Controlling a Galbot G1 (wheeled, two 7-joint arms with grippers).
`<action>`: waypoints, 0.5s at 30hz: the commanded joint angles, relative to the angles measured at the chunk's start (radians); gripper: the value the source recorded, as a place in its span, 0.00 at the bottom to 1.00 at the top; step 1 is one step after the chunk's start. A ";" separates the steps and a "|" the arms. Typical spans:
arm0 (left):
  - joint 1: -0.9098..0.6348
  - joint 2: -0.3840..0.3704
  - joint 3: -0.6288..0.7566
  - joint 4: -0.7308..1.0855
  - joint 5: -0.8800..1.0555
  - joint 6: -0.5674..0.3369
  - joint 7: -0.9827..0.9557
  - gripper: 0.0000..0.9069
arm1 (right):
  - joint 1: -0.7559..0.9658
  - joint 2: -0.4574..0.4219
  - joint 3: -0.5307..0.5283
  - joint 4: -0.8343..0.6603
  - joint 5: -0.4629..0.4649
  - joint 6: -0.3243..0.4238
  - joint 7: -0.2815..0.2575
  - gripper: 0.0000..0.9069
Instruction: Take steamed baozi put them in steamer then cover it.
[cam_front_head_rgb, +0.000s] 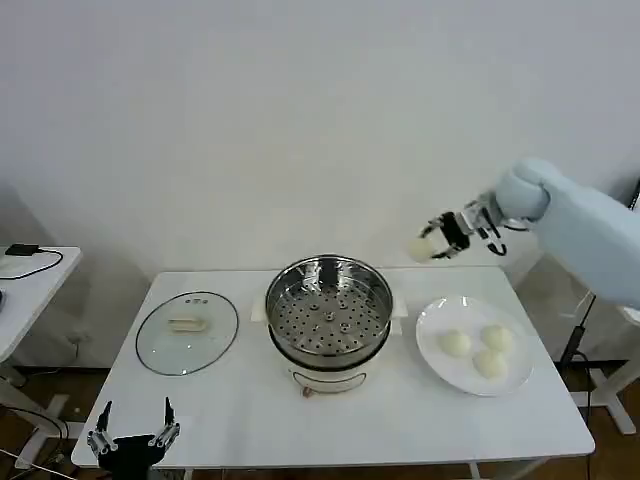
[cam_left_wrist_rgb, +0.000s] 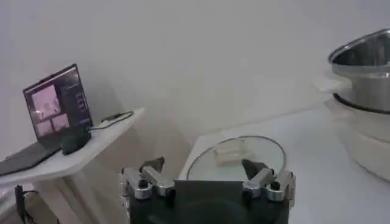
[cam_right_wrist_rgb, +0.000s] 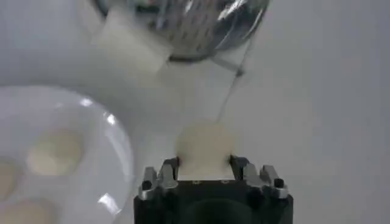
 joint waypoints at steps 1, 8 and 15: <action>-0.006 0.002 -0.009 0.000 -0.017 0.006 0.002 1.00 | 0.269 0.179 -0.295 0.095 0.212 0.091 0.048 0.64; -0.015 0.003 -0.026 -0.002 -0.026 0.012 0.004 1.00 | 0.202 0.330 -0.334 0.012 0.115 0.218 0.088 0.64; -0.020 0.007 -0.037 -0.003 -0.029 0.015 0.006 1.00 | 0.129 0.389 -0.321 -0.044 -0.036 0.316 0.113 0.64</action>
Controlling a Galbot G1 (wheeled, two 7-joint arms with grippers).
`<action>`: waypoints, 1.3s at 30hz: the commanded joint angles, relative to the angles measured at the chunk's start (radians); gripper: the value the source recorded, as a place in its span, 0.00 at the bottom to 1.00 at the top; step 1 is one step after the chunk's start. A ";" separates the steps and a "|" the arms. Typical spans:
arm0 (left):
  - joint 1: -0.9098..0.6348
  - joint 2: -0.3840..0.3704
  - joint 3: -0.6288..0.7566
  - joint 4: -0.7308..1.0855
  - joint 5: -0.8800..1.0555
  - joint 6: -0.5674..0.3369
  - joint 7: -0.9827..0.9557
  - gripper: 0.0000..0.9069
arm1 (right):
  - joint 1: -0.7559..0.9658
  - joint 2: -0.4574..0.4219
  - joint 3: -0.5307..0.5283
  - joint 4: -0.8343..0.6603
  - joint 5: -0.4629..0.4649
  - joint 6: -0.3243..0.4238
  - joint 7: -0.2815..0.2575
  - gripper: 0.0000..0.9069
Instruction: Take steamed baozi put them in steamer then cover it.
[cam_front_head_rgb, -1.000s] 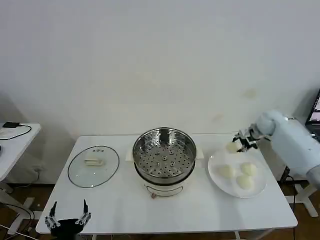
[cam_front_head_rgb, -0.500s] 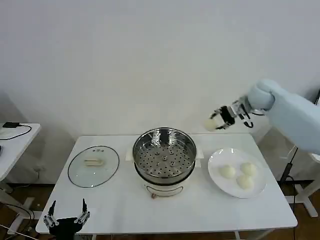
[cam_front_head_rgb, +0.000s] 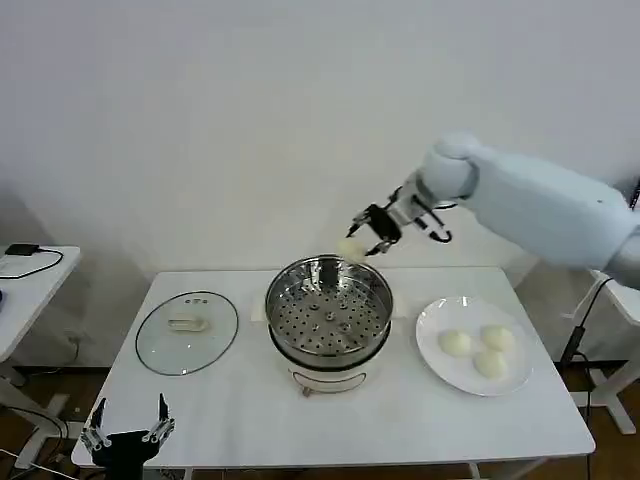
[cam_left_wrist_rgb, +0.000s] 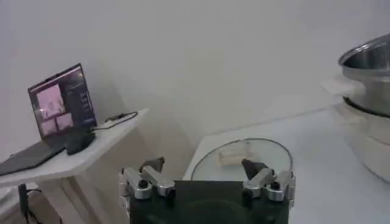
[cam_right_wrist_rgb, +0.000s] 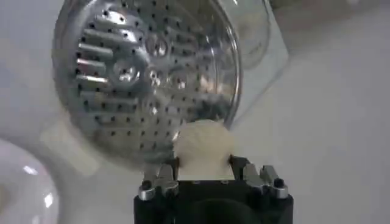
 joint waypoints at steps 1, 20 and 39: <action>-0.002 0.000 -0.009 -0.003 -0.007 0.003 0.001 1.00 | -0.031 0.170 -0.079 -0.069 -0.152 0.183 0.046 0.66; 0.004 -0.017 -0.003 -0.002 -0.008 0.000 -0.004 1.00 | -0.186 0.238 0.068 -0.274 -0.520 0.386 0.126 0.64; 0.001 -0.018 -0.005 -0.004 -0.009 0.000 -0.007 1.00 | -0.212 0.291 0.090 -0.336 -0.547 0.415 0.147 1.00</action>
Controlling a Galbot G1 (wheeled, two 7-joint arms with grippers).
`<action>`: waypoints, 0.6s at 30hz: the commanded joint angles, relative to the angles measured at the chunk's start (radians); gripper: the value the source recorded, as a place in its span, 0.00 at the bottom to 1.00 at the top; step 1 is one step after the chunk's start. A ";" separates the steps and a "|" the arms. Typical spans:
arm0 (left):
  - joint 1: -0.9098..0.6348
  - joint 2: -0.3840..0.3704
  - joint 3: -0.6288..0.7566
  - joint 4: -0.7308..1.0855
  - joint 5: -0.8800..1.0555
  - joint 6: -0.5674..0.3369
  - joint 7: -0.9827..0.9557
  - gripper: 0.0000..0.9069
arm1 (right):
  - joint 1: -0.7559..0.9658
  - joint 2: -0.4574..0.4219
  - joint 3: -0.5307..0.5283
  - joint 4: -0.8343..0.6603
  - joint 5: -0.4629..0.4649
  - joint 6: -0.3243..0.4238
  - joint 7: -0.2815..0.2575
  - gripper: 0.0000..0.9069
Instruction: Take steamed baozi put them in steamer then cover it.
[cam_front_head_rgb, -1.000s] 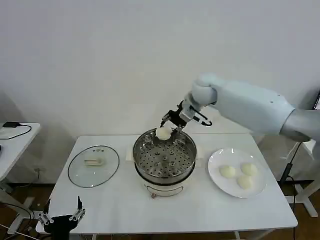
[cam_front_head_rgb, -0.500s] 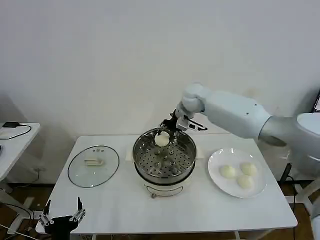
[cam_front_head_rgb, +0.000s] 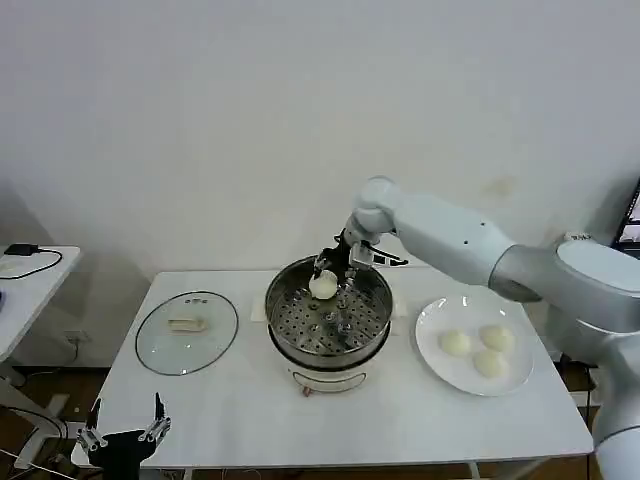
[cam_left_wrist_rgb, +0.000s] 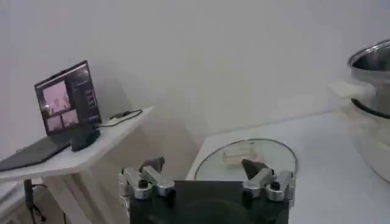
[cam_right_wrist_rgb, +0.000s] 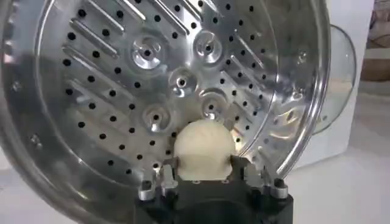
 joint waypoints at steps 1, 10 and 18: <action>0.002 0.000 0.000 -0.001 -0.001 0.000 -0.001 1.00 | -0.002 0.022 0.011 -0.029 -0.036 0.021 0.010 1.00; 0.001 -0.008 0.022 -0.002 0.004 0.001 -0.001 1.00 | 0.226 -0.135 -0.145 0.240 0.244 -0.127 -0.038 1.00; -0.006 -0.001 0.045 -0.017 0.006 0.007 0.003 1.00 | 0.434 -0.339 -0.280 0.440 0.499 -0.362 -0.057 1.00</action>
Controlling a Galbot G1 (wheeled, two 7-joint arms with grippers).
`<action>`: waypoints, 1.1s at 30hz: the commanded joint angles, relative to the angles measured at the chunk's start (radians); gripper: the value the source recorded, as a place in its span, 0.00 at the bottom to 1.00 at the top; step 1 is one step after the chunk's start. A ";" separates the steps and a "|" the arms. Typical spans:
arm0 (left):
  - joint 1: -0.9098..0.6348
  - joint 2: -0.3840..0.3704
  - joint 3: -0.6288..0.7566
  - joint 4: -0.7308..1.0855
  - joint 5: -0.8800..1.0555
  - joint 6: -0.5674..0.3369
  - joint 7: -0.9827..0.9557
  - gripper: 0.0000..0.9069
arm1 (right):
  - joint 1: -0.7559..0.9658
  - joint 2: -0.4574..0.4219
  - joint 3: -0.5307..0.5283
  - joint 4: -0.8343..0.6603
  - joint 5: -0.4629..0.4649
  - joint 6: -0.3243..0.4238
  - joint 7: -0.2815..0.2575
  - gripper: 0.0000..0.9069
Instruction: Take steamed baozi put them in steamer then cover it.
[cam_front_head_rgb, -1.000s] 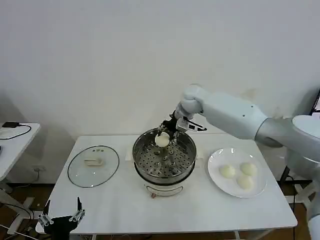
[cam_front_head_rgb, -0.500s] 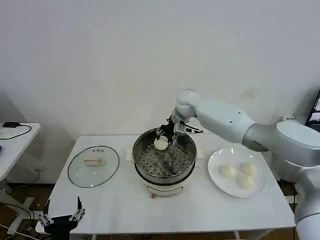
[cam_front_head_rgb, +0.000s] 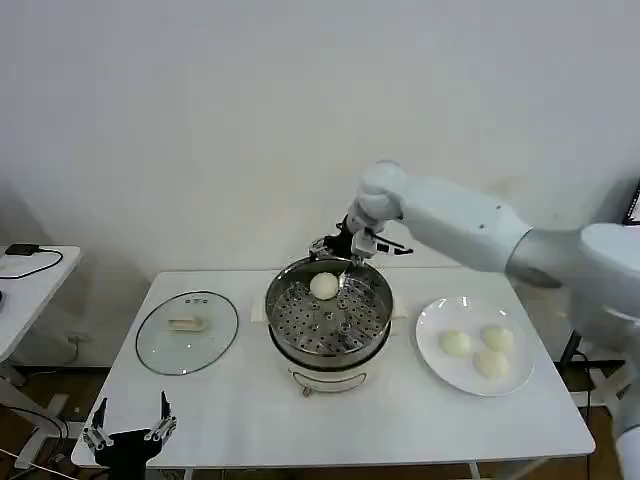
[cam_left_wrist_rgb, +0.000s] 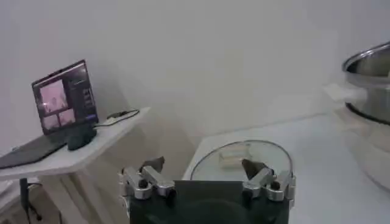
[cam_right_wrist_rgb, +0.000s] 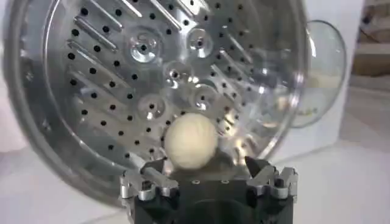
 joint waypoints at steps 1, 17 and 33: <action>-0.003 0.011 0.013 -0.005 -0.002 0.004 0.004 1.00 | 0.306 -0.284 -0.211 0.307 0.373 -0.302 -0.047 1.00; -0.013 0.050 0.071 -0.012 0.043 0.034 0.095 1.00 | 0.083 -0.784 -0.159 0.443 0.335 -0.555 -0.116 1.00; -0.028 0.039 0.095 -0.008 0.098 0.029 0.153 1.00 | -0.175 -0.766 -0.060 0.376 0.432 -0.763 -0.161 1.00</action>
